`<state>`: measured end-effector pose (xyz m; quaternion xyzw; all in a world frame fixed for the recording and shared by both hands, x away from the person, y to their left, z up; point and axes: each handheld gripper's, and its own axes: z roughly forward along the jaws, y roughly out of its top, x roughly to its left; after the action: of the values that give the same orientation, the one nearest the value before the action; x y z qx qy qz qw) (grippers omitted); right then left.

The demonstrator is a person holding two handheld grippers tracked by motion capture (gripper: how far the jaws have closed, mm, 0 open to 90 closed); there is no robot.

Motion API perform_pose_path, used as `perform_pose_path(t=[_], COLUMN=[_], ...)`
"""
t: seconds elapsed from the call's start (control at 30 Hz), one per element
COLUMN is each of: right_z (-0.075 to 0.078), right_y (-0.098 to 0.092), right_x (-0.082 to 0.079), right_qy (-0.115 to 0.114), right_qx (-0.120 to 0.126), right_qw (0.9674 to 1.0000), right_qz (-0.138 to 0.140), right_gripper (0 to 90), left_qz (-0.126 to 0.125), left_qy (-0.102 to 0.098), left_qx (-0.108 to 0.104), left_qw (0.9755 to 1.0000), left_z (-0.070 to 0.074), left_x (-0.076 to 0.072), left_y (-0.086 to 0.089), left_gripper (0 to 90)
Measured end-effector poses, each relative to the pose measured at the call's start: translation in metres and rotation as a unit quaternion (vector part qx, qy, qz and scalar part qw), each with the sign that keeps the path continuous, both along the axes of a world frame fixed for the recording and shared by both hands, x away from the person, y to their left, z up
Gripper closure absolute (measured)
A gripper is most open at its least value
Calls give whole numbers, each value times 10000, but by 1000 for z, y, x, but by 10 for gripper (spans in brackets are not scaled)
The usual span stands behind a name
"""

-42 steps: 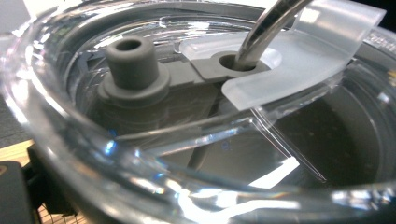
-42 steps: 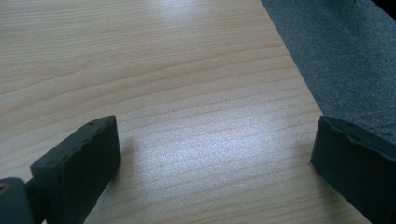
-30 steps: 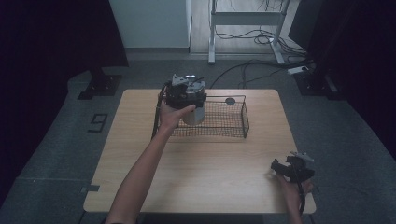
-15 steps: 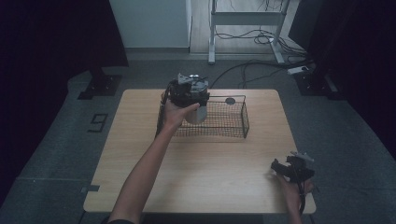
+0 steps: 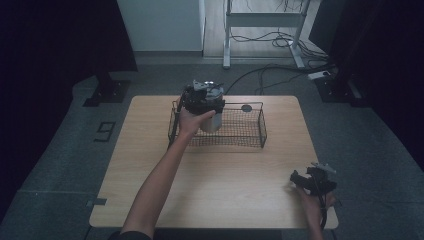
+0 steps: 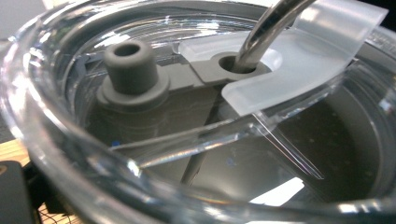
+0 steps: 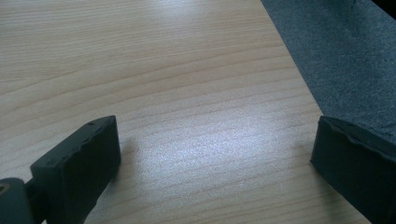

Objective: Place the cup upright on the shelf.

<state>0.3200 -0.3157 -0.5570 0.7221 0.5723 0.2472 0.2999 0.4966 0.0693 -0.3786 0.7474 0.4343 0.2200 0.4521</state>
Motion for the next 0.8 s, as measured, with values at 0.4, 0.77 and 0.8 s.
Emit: perform_pose_path(t=[0.4,0.77,0.8], right_z=[0,0,0], right_y=[0,0,0], right_x=[0,0,0], right_qy=[0,1,0], right_qx=[1,-2,-2], right_qw=[10000,10000,10000], right_qz=[0,1,2], right_gripper=[12,12,12], left_qz=[217,323,336], left_qy=[190,294,316], left_qx=[-78,-12,-20], left_qw=[9996,9990,9989], left_z=[-21,-39,-40], left_x=[13,20,20], left_y=[3,6,6], left_gripper=[36,36,36])
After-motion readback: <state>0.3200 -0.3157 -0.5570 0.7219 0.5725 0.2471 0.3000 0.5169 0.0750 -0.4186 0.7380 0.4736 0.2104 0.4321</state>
